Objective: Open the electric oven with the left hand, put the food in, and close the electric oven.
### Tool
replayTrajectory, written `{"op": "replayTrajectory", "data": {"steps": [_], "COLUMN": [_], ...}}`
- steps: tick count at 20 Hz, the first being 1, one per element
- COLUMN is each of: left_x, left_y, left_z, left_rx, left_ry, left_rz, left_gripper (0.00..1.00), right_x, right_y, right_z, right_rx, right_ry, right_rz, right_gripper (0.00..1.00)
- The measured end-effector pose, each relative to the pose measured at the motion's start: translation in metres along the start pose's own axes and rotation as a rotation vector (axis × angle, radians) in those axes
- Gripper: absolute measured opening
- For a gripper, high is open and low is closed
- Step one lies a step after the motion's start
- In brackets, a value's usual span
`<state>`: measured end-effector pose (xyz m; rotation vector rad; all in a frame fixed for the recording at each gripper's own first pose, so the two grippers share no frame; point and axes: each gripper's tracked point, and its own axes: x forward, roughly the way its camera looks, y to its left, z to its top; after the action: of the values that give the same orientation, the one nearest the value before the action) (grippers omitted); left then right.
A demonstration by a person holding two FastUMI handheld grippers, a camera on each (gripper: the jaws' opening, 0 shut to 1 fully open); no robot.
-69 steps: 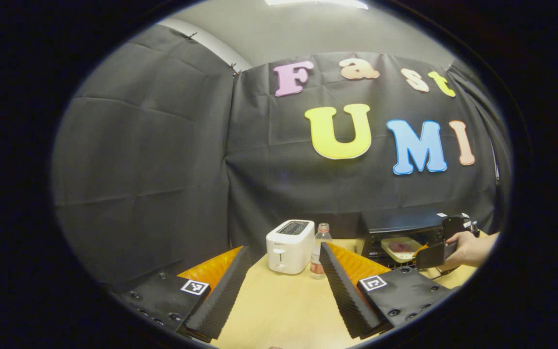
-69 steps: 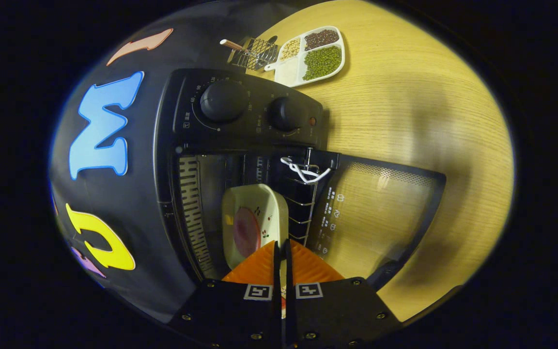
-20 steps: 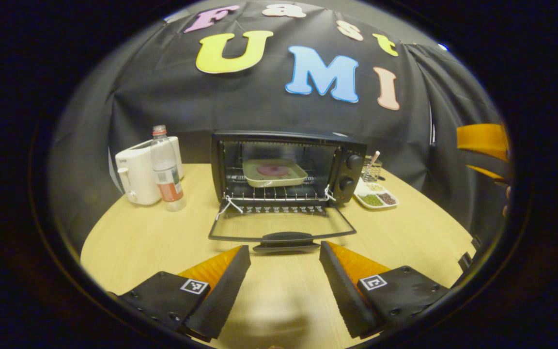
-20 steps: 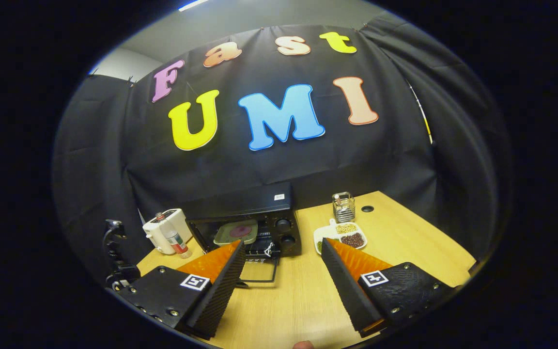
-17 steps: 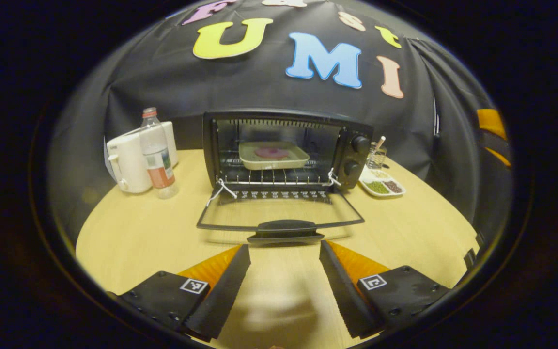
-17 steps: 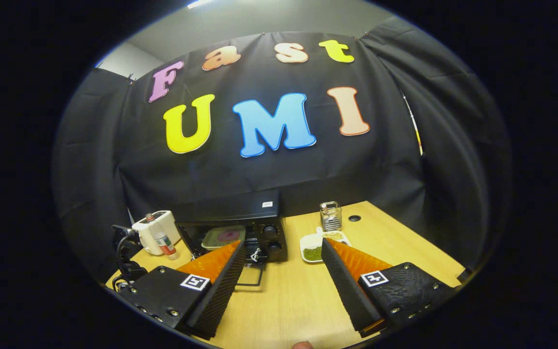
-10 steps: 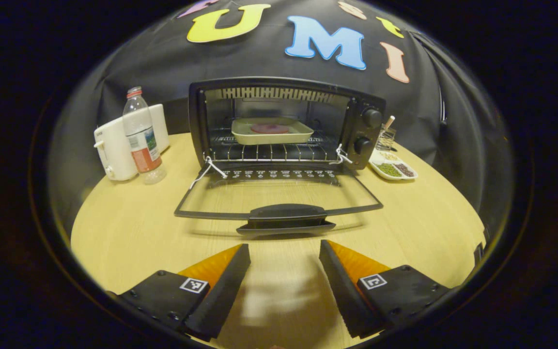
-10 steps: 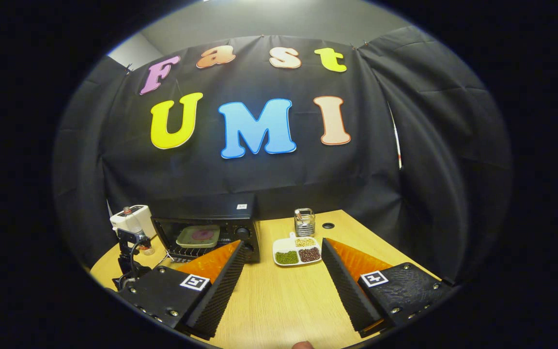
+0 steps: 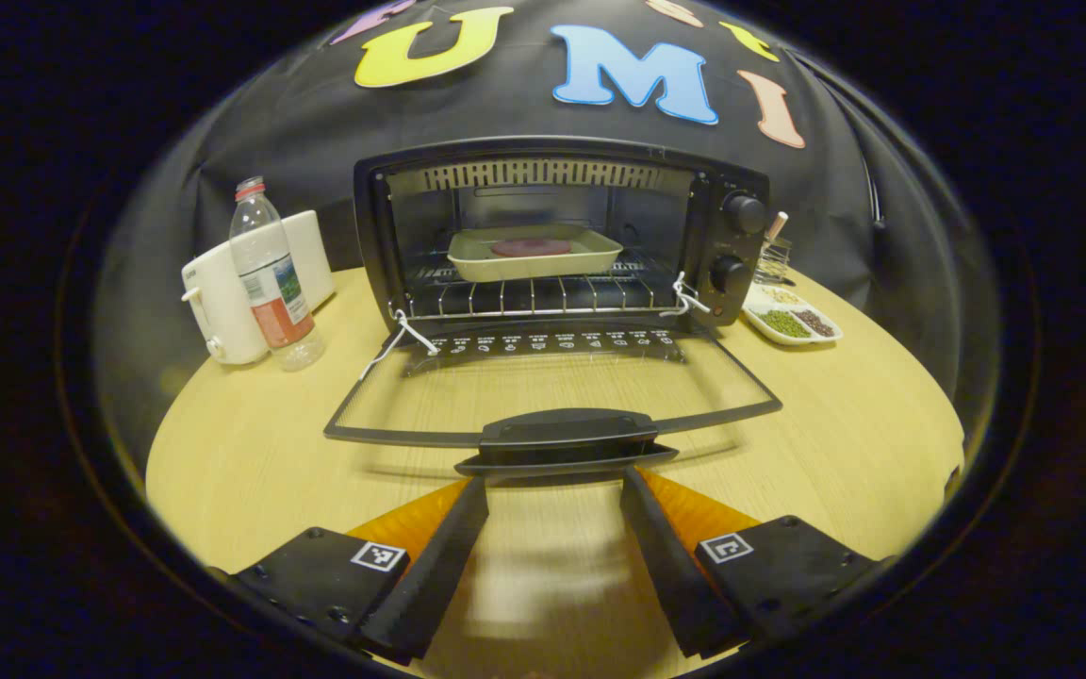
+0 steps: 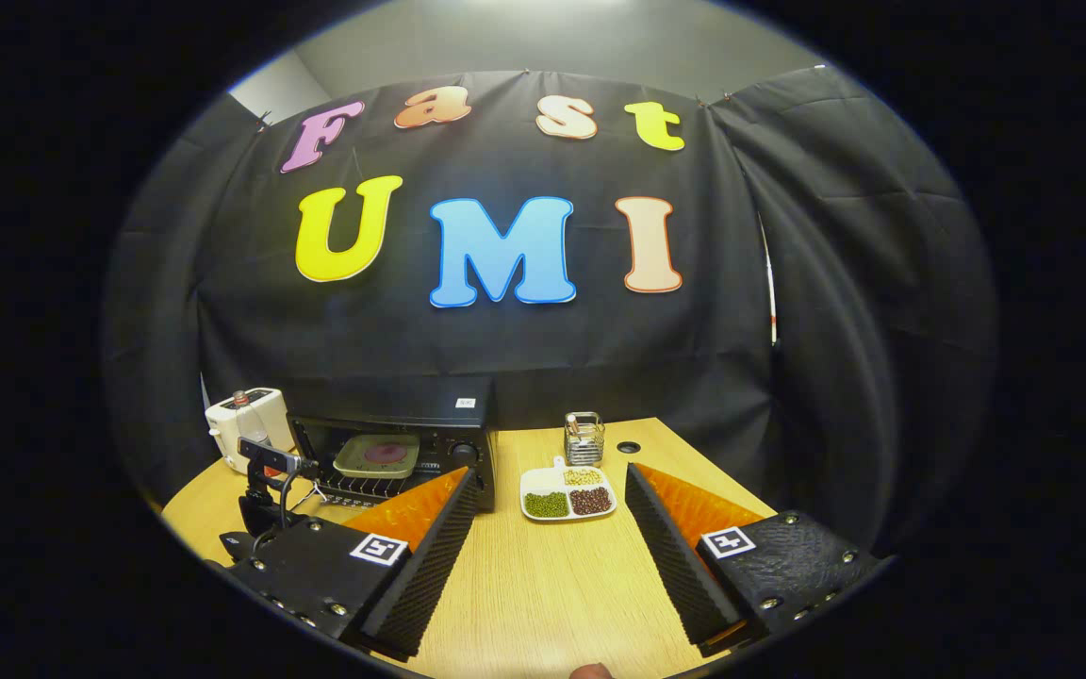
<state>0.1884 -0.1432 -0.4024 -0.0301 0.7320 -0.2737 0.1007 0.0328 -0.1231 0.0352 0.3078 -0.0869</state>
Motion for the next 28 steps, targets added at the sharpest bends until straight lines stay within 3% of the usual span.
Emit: {"op": "replayTrajectory", "data": {"steps": [1, 2, 3, 4, 6, 14, 23, 28], "left_x": [-0.003, -0.007, -0.013, -0.018, -0.022, -0.032, -0.027, -0.101], "left_y": [0.000, 0.000, 0.000, 0.001, 0.002, 0.003, 0.013, 0.008], "left_z": [0.005, 0.011, 0.018, 0.027, 0.043, 0.084, 0.192, 0.248], "left_rx": [0.009, 0.015, 0.017, 0.016, 0.000, 0.007, 0.016, 0.025], "left_ry": [-0.015, -0.033, -0.049, -0.065, -0.088, -0.146, -0.333, -0.508], "left_rz": [0.002, 0.001, -0.001, -0.004, -0.006, -0.002, -0.012, -0.001], "left_gripper": [0.98, 0.98, 0.91, 0.91, 1.00, 0.98, 1.00, 1.00], "right_x": [0.000, 0.000, 0.001, 0.002, 0.003, 0.007, 0.002, -0.004], "right_y": [0.001, 0.002, 0.005, 0.008, 0.012, 0.011, 0.010, 0.009], "right_z": [-0.001, -0.003, -0.006, -0.008, -0.012, -0.016, -0.008, 0.024], "right_rx": [-0.004, 0.002, 0.012, 0.022, 0.033, 0.060, 0.068, 0.084], "right_ry": [0.002, 0.004, 0.007, 0.010, 0.018, 0.020, 0.010, -0.061], "right_rz": [0.001, 0.006, 0.015, 0.022, 0.033, 0.044, 0.029, 0.068], "right_gripper": [0.98, 0.98, 0.98, 0.98, 0.98, 0.98, 0.98, 0.98]}}
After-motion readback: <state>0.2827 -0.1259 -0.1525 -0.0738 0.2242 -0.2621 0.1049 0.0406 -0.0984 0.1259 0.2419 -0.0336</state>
